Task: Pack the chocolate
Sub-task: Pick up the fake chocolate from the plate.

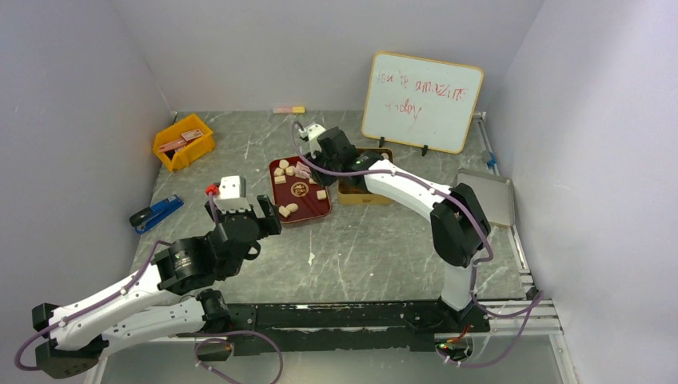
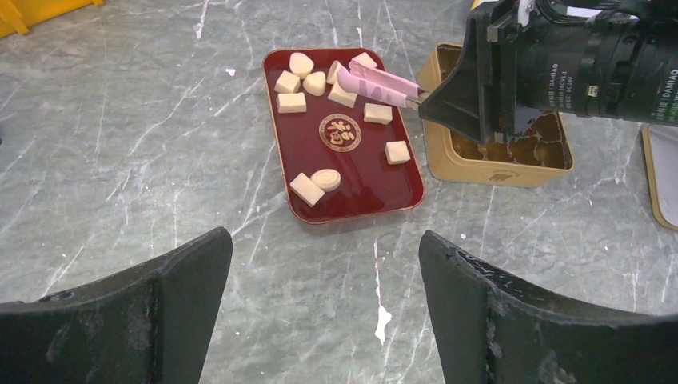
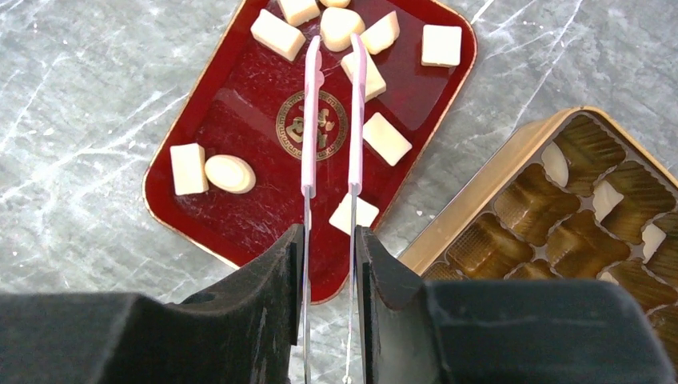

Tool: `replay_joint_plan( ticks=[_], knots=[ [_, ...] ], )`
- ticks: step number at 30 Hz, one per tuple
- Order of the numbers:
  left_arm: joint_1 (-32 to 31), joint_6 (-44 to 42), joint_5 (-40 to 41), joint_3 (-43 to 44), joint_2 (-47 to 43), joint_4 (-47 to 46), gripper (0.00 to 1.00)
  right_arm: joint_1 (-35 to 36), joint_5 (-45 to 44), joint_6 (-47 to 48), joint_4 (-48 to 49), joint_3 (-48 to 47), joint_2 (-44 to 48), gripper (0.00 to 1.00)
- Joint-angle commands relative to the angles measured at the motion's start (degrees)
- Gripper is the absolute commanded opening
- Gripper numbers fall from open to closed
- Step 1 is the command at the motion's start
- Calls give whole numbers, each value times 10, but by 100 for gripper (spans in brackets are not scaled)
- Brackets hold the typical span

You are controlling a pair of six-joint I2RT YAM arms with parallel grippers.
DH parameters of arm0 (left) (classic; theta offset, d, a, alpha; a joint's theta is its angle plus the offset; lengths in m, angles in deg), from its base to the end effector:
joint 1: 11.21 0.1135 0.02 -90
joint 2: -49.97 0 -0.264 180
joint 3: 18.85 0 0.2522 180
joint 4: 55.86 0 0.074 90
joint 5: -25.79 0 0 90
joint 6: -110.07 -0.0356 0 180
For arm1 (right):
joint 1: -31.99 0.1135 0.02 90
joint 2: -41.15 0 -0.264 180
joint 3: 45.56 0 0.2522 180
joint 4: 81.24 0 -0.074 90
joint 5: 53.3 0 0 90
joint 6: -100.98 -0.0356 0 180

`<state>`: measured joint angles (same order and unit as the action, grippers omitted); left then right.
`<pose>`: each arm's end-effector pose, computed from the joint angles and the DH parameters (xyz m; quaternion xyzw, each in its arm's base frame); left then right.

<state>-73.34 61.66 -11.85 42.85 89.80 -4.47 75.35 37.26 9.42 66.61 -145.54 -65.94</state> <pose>0.0879 -0.1058 0.3294 -0.0804 0.8025 -0.1201 0.5789 0.3144 0.2973 0.2653 -0.3243 0.8434 0.1678 0.3943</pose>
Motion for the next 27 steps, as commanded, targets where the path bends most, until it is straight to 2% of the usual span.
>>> replay_joint_plan(
  ticks=[1, 15, 27],
  knots=[
    [-3, -3, 11, 24, -4, -3, 91, -2, 8, 11, 21, -33, -7, 30],
    [-3, -7, 14, 21, -4, -9, 92, -23, 3, 40, 11, -50, -37, 31],
    [-3, -7, 13, 19, 7, -16, 92, -37, 48, 54, 0, -49, -52, 36]
  ],
)
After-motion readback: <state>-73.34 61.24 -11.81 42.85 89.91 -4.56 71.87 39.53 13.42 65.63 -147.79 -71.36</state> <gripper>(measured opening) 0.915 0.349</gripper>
